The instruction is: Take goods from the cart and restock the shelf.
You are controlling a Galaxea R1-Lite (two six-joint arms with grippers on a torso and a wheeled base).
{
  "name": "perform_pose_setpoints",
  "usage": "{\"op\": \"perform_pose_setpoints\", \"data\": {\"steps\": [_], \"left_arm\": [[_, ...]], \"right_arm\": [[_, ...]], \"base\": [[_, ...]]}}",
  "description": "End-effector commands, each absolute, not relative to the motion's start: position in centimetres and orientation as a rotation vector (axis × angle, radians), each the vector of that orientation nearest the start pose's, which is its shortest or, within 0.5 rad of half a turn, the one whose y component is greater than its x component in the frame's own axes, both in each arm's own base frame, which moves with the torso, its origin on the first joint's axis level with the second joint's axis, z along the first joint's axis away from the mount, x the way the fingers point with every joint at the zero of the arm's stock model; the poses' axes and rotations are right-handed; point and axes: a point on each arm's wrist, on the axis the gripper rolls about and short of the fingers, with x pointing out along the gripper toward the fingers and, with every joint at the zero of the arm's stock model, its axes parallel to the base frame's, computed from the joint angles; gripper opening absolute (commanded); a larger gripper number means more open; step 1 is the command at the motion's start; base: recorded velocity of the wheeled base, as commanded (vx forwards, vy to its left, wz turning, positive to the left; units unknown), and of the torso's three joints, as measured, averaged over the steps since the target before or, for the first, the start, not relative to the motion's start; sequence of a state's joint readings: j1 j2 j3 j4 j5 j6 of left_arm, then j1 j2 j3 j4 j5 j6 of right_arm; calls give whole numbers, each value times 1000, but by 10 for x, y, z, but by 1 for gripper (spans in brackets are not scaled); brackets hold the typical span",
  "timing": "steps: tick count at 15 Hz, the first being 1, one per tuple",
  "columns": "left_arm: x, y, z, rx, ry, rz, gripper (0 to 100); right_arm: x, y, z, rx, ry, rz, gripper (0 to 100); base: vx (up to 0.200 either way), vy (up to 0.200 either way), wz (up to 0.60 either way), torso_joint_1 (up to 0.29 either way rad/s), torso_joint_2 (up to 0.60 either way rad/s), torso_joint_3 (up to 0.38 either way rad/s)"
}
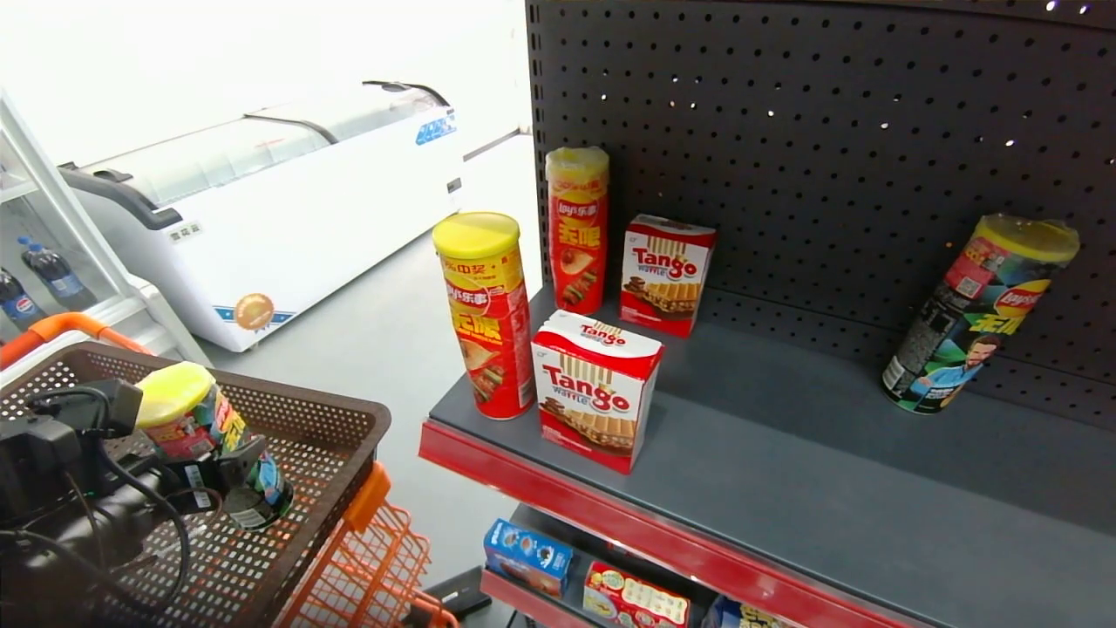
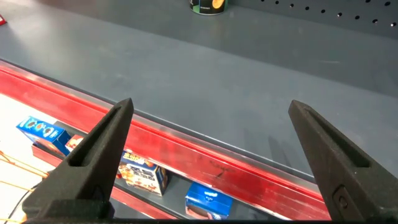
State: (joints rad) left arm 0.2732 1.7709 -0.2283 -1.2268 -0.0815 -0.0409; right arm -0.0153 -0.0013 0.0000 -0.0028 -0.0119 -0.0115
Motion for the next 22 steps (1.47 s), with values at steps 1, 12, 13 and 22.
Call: {"op": "perform_pose_setpoints", "data": {"steps": [1, 12, 13, 22], "left_arm": [[237, 62, 83, -97, 328, 189, 100], [237, 46, 104, -16, 283, 112, 0], [228, 41, 114, -12, 269, 97, 0], [195, -8, 207, 22, 120, -120, 0]], "right_arm": [[-23, 0, 76, -12, -3, -26, 100], [-23, 0, 76, -12, -3, -28, 100], [-23, 0, 76, -12, -3, -28, 100], [-23, 0, 76, -12, -3, -28, 100]], "base": [[0, 0, 0, 0, 0, 0], [0, 0, 0, 0, 0, 0], [0, 0, 0, 0, 0, 0], [0, 0, 0, 0, 0, 0]]}}
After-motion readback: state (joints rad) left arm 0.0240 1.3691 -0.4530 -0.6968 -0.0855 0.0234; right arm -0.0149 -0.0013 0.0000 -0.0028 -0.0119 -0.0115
